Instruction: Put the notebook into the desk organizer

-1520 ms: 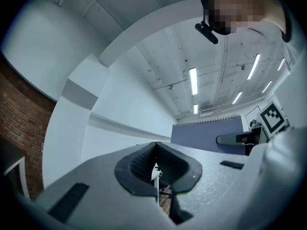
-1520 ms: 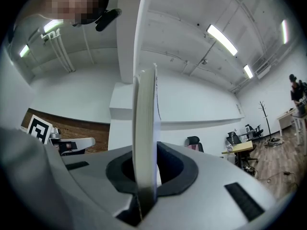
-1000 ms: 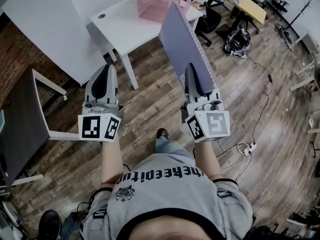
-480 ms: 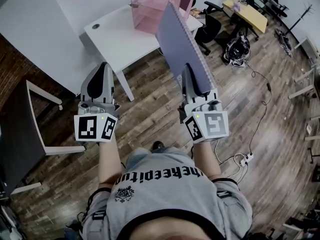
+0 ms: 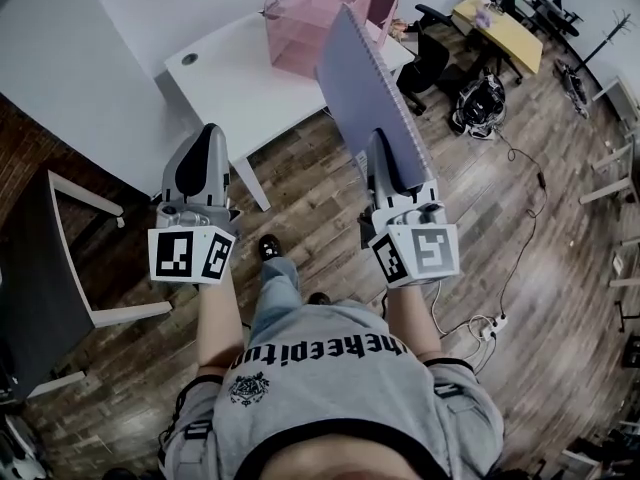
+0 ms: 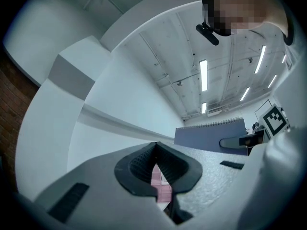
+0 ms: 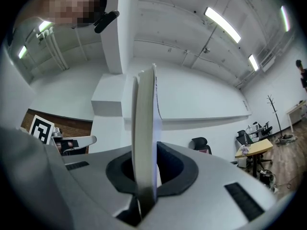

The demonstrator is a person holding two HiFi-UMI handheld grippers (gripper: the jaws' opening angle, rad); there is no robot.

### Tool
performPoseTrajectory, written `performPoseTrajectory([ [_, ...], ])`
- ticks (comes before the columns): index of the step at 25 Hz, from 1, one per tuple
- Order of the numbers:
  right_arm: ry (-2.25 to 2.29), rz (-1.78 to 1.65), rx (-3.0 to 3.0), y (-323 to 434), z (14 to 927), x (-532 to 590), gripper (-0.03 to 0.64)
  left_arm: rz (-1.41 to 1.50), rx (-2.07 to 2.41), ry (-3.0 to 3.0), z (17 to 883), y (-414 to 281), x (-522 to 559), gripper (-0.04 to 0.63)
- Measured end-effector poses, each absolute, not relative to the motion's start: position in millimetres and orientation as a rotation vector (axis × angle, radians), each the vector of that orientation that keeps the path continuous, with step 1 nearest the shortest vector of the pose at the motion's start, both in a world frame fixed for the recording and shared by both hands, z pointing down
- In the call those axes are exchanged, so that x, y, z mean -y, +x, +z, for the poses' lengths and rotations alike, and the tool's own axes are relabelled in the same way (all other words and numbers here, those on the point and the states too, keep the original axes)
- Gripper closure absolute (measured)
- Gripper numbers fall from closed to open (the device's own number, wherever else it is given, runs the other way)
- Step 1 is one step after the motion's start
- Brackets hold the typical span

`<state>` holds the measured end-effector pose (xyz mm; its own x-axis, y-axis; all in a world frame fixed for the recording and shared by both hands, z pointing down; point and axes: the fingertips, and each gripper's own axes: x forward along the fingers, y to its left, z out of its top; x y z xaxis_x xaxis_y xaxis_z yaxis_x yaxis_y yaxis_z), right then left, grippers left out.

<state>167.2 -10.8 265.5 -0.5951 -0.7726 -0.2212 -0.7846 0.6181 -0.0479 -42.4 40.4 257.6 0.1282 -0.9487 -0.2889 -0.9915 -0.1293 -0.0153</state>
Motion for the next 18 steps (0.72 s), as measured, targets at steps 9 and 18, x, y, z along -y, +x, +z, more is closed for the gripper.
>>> performPoseTrajectory([
  [9, -1.375, 0.082, -2.561, 109, 257, 100, 0.585, 0.313, -1.857, -2.256, 250, -106, 60, 0.592],
  [18, -1.46, 0.069, -2.515, 52, 254, 172, 0.584, 0.324, -1.798, -2.306, 244, -168, 141, 0.592],
])
